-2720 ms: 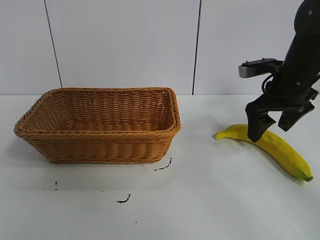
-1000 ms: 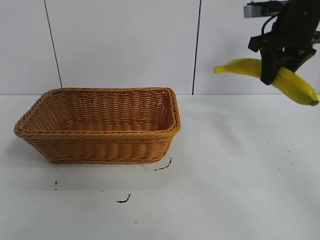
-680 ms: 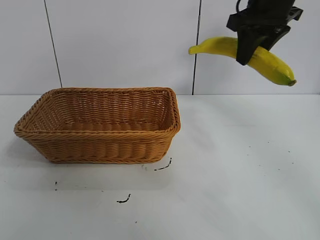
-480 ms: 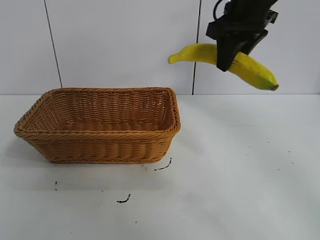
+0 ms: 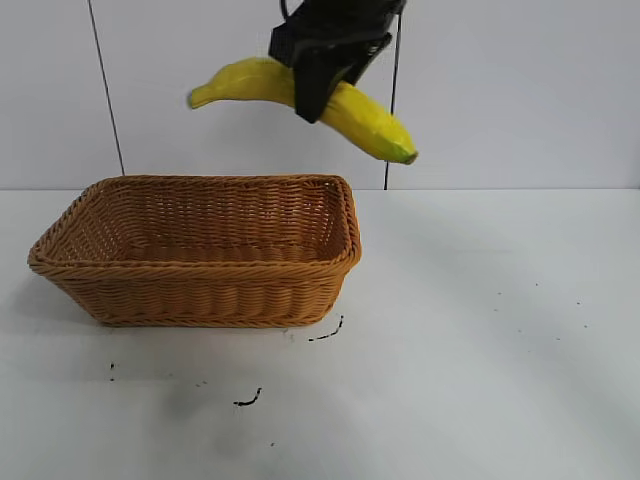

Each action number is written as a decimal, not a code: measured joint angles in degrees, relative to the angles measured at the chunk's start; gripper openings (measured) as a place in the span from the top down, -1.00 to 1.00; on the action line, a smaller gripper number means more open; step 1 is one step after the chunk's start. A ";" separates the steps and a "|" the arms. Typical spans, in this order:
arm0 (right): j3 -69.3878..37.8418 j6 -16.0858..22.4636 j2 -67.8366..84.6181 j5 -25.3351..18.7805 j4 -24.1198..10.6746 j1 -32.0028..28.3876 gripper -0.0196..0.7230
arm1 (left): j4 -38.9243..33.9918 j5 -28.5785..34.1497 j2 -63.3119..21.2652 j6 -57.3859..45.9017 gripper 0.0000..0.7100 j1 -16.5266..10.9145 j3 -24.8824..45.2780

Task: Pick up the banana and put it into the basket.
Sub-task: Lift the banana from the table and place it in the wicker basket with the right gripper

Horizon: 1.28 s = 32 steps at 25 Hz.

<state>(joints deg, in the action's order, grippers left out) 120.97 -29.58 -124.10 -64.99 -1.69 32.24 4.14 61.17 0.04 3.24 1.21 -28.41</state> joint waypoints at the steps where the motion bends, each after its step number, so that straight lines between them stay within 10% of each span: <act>1: 0.00 -0.61 -0.35 1.27 -0.49 0.74 0.13 | 0.00 0.00 0.00 0.00 -0.94 0.00 0.00; 16: 0.00 -3.13 -13.06 20.64 -3.75 4.29 0.13 | 0.00 0.00 0.00 0.00 -0.94 0.00 0.00; 28: 0.00 -3.13 -17.53 22.68 -2.88 4.29 0.13 | 0.00 0.00 0.00 0.00 -0.94 0.00 0.00; 32: 0.00 -3.13 -17.53 23.91 -2.64 4.29 -0.46 | 0.00 0.00 0.00 0.00 -0.94 0.00 0.00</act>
<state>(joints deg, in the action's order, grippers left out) 120.97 -32.72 -141.63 -41.08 -4.33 36.53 4.14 61.17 0.04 3.24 1.21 -28.41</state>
